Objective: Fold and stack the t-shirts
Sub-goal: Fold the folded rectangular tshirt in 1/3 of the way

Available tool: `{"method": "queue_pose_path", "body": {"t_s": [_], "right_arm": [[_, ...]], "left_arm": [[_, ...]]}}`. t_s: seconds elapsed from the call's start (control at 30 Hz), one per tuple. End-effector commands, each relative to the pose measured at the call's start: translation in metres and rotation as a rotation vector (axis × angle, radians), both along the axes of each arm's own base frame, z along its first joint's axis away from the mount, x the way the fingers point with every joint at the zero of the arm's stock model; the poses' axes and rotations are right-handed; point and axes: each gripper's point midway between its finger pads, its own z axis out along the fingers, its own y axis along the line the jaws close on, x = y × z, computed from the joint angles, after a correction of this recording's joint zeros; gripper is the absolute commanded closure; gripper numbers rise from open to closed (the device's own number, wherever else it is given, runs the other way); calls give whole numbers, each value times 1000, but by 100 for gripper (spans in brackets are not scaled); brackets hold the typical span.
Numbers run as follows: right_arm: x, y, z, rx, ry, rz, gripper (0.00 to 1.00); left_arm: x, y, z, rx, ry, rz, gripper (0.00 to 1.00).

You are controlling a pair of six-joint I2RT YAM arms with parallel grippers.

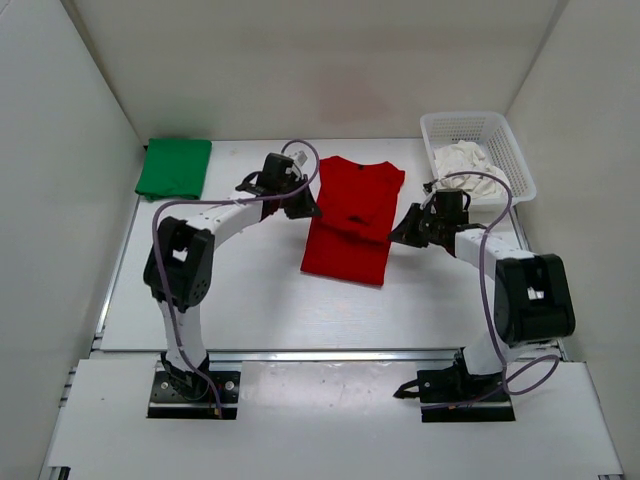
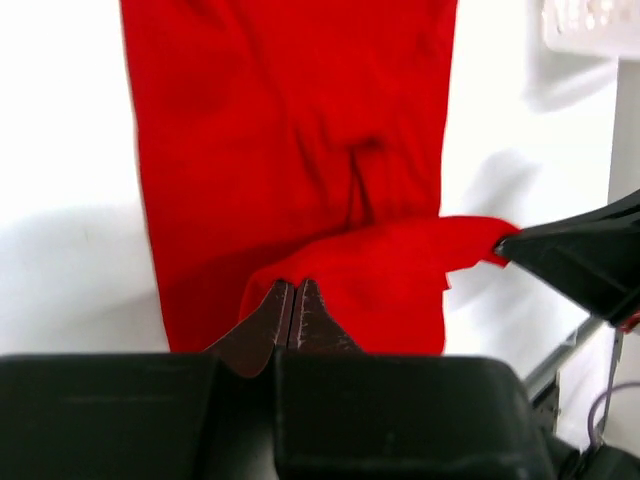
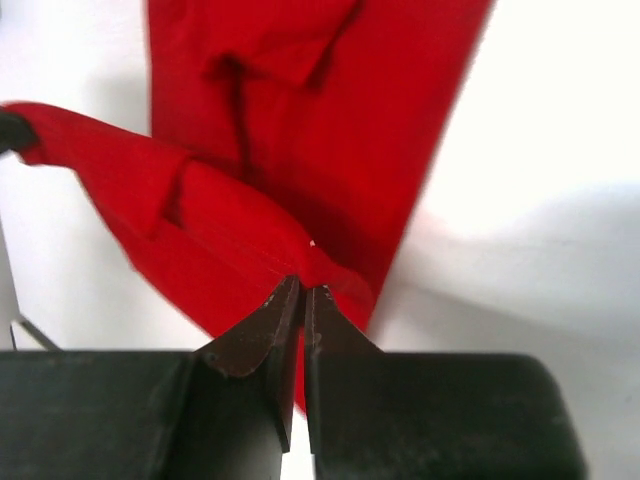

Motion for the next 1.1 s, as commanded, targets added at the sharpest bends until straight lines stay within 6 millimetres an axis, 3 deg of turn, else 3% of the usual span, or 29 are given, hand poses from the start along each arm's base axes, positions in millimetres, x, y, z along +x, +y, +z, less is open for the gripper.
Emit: {"method": "queue_pose_path", "body": {"t_s": [0.0,0.03,0.1,0.27,0.33,0.4,0.43,0.47,0.53,0.57,0.6,0.67,0.7,0.73,0.77,0.87,1.03,1.07], "right_arm": [[31,-5,1,5,-58,-16,100],[35,-6,-5,3,-48,-25,100],[42,-8,-9,10,-42,-23,99],[55,-9,-5,-2,-67,-30,99],[54,-9,-2,-12,-73,-28,92],[52,-10,7,-20,-100,-36,83],[50,-10,15,-33,-122,-45,76],[48,-11,22,-57,-147,-48,72],[39,-10,28,-89,-173,-49,62],[36,-5,34,-122,-204,-47,63],[26,4,28,-144,-194,-14,66],[22,17,31,-176,-223,17,88],[17,26,29,-175,-226,47,93],[15,35,25,-163,-216,82,99],[13,47,17,-156,-196,125,100],[8,77,2,-152,-163,224,100],[16,106,-9,-159,-158,300,100],[19,106,-16,-171,-149,293,100]], "left_arm": [[28,0,2,11,-15,9,100],[32,-1,-2,28,-4,6,100],[38,2,-30,58,43,17,99],[49,1,-37,8,32,50,88],[48,3,-27,-32,22,59,77],[48,5,-9,-91,-12,68,55],[49,12,8,-121,-46,83,52],[43,16,5,-132,-44,97,49],[30,23,37,-193,-127,122,50],[20,30,27,-199,-121,150,55],[11,24,48,-232,-177,133,58],[-23,22,32,-218,-157,116,62],[-28,19,30,-221,-167,106,63],[-46,10,18,-215,-141,68,63],[-59,2,-1,-195,-102,34,63],[-69,-6,-37,-162,-21,-3,66],[-76,6,-77,-114,42,1,69],[-88,11,-88,-101,68,-1,69]]}}
